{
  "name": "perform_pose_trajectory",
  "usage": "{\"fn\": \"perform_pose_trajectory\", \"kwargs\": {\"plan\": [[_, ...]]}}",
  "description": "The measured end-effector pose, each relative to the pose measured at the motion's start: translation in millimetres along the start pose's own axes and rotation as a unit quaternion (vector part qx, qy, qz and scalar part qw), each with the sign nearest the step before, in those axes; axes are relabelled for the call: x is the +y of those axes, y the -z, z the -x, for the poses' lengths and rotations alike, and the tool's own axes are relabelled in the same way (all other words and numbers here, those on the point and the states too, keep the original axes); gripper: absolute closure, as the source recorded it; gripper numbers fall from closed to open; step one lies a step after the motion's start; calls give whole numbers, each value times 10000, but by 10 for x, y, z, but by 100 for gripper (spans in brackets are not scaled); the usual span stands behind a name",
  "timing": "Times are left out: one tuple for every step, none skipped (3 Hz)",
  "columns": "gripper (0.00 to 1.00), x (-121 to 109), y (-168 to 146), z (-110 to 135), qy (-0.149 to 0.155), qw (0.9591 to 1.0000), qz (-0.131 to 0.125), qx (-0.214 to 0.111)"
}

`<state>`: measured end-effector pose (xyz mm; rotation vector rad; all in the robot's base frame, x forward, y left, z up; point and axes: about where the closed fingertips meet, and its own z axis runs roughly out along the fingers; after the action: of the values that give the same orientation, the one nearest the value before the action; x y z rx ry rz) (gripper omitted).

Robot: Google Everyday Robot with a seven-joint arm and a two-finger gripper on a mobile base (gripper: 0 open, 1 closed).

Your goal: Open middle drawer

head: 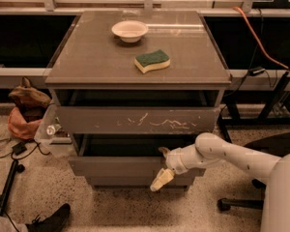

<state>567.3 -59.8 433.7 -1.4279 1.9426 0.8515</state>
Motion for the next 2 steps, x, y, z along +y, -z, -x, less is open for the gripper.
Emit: {"fn": "perform_pose_trajectory", "kwargs": {"plan": [[0, 157, 48, 18, -151, 9998, 82, -97], [0, 158, 48, 18, -151, 9998, 83, -97]]}}
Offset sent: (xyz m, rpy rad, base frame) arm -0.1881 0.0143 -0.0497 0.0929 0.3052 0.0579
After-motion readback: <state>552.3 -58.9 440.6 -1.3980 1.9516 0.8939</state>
